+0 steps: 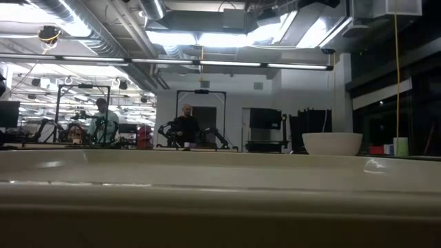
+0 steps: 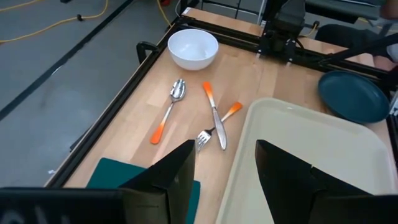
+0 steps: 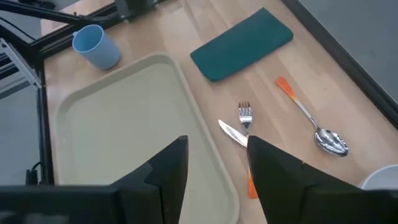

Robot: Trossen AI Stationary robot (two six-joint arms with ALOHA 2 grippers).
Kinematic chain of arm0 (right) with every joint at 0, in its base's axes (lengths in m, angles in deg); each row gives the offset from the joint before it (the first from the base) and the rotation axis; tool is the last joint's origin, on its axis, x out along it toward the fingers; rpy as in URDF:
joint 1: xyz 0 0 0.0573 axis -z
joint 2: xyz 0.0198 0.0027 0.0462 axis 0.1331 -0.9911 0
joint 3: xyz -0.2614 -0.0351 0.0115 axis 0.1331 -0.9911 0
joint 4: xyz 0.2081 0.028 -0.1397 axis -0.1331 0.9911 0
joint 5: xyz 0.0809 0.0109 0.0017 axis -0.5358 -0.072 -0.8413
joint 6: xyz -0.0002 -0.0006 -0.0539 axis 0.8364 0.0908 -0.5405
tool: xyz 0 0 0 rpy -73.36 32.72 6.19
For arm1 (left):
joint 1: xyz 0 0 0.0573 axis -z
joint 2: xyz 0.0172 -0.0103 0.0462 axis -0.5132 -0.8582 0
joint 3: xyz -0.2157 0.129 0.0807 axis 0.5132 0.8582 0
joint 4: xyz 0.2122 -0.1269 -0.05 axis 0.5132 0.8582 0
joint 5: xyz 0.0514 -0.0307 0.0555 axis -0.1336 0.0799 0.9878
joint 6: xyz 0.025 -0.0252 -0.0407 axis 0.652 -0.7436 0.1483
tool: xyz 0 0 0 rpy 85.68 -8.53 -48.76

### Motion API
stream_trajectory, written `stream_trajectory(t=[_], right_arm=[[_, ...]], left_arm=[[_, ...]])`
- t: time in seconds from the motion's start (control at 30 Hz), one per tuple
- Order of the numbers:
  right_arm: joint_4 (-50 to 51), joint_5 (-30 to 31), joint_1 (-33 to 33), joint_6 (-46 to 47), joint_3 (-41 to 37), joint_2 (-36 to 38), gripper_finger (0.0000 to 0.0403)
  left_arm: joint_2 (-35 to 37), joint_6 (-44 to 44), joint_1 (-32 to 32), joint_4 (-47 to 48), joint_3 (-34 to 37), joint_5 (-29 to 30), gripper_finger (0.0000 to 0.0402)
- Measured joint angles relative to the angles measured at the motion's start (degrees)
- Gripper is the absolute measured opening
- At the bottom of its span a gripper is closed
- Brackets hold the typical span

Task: Set up tray
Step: Put the blue mug on the gray tray

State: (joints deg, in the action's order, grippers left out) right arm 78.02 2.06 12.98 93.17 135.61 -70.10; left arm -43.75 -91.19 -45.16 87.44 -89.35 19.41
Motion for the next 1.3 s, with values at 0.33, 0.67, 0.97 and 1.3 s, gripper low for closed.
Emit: stream_trajectory(t=[0.33, 0.67, 0.97, 1.3], right_arm=[[0.0, -1.7, -0.01, -1.5, 0.0, 0.0, 0.017], [0.0, -2.01, -0.01, -2.74, 0.0, 0.0, 0.017], [-0.02, -1.99, 0.01, -3.15, 0.0, 0.0, 0.017], [-0.25, -1.95, 0.12, -4.61, 0.0, 0.0, 0.017]], left_arm=[[0.0, -0.92, -0.02, 2.08, 0.0, -4.23, 0.0163], [0.67, -7.99, 4.34, 17.79, 0.0, -13.63, 0.016], [0.72, -25.27, 19.54, 20.89, -0.04, -18.49, 0.0144], [-1.81, -48.24, 39.95, 24.4, 2.86, -6.78, 0.0139]])
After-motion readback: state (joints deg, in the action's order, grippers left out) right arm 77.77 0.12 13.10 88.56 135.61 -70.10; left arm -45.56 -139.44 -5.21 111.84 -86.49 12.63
